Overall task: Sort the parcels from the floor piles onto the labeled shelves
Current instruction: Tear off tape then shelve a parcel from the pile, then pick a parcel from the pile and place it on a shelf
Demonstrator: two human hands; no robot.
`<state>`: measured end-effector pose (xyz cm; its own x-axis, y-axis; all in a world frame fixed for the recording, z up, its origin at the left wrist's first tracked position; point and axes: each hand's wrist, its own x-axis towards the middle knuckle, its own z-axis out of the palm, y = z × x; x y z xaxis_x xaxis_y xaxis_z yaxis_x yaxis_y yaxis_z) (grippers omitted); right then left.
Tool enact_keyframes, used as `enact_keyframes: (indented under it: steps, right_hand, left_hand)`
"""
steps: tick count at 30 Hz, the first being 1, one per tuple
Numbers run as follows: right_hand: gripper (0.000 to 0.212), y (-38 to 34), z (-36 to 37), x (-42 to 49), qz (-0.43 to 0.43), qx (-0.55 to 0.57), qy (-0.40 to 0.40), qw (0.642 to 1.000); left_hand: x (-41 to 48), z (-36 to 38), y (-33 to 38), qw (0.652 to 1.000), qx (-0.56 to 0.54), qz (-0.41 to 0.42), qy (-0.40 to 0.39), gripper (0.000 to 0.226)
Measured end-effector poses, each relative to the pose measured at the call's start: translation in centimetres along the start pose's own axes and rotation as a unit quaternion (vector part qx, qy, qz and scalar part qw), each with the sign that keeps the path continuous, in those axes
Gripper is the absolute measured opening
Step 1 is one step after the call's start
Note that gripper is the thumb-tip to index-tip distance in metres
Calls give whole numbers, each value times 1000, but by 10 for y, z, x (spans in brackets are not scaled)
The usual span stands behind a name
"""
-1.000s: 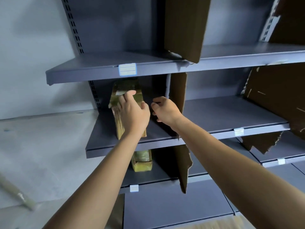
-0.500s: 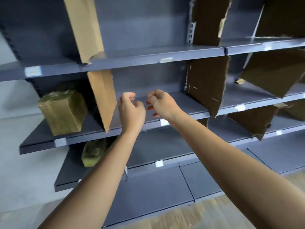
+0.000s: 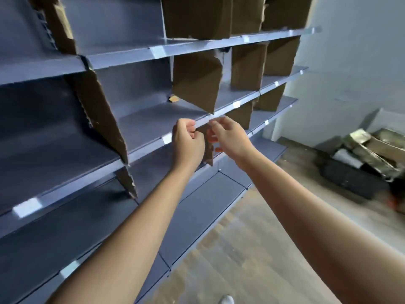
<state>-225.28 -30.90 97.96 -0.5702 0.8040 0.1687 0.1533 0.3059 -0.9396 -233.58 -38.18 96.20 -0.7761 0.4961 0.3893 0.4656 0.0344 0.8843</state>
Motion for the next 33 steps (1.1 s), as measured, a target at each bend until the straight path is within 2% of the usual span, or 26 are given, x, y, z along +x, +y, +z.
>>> enact_keyframes:
  steps: [9, 18, 23, 26, 33]
  right_hand:
    - [18, 97, -196, 127, 81, 18, 168, 982]
    - [23, 182, -384, 205, 103, -23, 302, 947]
    - [25, 239, -492, 233, 110, -22, 333, 936]
    - [19, 276, -562, 254, 110, -27, 344, 932]
    - [20, 346, -716, 301, 119, -55, 319, 938]
  left_hand:
    - [64, 270, 39, 982, -89, 31, -161, 23]
    - [79, 503, 100, 946, -139, 45, -290, 20]
    - [66, 632, 121, 931, -144, 20, -335, 20]
    - [56, 709, 141, 924, -146, 15, -352, 20]
    - [43, 870, 183, 916, -156, -34, -369, 18]
